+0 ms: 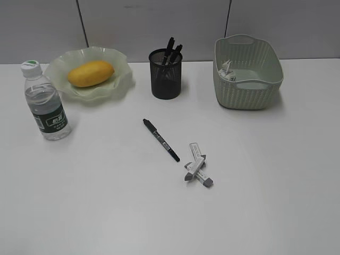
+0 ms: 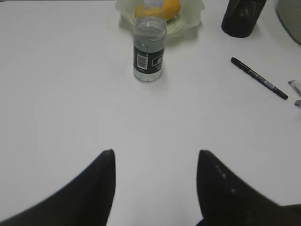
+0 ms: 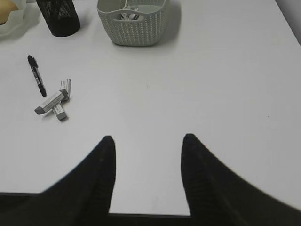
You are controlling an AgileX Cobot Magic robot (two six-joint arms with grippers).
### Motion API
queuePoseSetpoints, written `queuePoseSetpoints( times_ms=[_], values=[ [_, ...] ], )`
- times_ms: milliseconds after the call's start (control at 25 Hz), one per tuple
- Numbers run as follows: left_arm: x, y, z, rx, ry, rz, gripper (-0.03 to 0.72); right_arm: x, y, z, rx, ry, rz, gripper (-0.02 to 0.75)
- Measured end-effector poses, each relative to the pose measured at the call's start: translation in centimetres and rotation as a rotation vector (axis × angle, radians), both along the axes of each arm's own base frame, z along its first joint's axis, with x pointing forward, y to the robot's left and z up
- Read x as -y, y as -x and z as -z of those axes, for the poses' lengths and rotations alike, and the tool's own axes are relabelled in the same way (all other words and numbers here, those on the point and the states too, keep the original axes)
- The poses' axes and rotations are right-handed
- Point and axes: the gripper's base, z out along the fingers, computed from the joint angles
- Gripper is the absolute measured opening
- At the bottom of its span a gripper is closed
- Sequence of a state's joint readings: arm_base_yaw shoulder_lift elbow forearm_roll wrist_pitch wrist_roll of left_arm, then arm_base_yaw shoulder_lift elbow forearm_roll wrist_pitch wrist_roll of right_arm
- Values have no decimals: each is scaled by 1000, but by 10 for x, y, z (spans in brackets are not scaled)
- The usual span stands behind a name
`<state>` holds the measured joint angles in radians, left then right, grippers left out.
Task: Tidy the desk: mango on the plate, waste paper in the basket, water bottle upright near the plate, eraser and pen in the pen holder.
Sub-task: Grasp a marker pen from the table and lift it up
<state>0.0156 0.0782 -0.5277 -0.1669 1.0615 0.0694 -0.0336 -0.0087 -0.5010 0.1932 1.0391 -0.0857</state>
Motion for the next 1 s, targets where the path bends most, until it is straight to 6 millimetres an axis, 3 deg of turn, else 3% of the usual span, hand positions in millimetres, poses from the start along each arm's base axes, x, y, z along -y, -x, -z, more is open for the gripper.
queuePoseSetpoints(
  times_ms=[240, 680, 920, 1000],
  values=[
    [0, 14, 1, 81, -5, 2, 398, 0, 0, 0, 0, -1, -1, 375],
    [0, 14, 1, 78, -6, 7, 389, 0, 0, 0, 0, -2, -1, 374],
    [0, 14, 1, 78, -6, 7, 376, -1, 0, 0, -3, -6, -7, 330],
    [0, 14, 1, 78, -6, 7, 387, -3, -7, -1, -40, -9, -32, 351]
  ],
)
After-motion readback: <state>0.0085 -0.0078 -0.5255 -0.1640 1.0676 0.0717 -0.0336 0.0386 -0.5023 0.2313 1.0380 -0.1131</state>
